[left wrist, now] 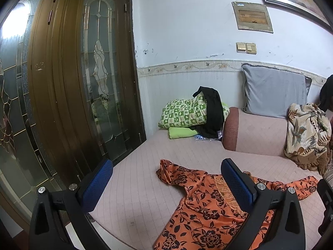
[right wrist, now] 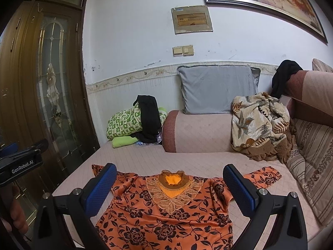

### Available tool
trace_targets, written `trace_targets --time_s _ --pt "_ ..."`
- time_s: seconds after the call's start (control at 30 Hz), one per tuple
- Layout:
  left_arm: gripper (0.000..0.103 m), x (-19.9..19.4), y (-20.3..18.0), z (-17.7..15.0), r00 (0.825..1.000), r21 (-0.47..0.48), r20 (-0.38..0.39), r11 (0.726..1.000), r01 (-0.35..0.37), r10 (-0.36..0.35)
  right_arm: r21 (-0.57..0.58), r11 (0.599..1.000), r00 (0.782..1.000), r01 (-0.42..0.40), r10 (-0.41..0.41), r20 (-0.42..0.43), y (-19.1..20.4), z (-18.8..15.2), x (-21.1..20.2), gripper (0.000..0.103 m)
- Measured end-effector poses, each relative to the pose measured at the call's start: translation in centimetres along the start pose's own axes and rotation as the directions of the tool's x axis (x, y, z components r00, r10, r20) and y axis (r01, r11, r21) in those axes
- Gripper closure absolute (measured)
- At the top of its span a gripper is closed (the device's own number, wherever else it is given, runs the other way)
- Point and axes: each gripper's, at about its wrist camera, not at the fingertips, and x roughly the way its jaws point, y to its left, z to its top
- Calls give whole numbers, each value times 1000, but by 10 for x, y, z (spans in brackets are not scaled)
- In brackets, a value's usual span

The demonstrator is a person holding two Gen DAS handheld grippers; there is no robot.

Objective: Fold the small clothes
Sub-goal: 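Move both grippers toward the orange floral blouse spread on the bed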

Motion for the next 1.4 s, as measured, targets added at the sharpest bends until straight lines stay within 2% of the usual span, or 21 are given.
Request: trace_targets --time_s 0.2,0.53,0.77,1.13,1.4 --pt "0 4 -5 -2 1000 4 -12 1000 -2 2 13 1000 1000 5 -5 0 -1 -1 4 0" --pt "0 12 -10 -11 999 21 -40 1000 8 -7 -15 998 998 66 -66 -12 -2 -8 20 0" --pt "0 29 -30 -28 994 66 -106 997 33 -25 -3 995 993 104 -104 -58 -8 -10 28 0" --pt "0 39 -55 -37 989 117 -144 992 55 -37 -3 991 985 136 -136 -110 -26 -15 42 0" --pt "0 80 -72 -53 981 135 -188 988 77 -51 -35 987 977 157 -161 -143 -35 -27 72 0"
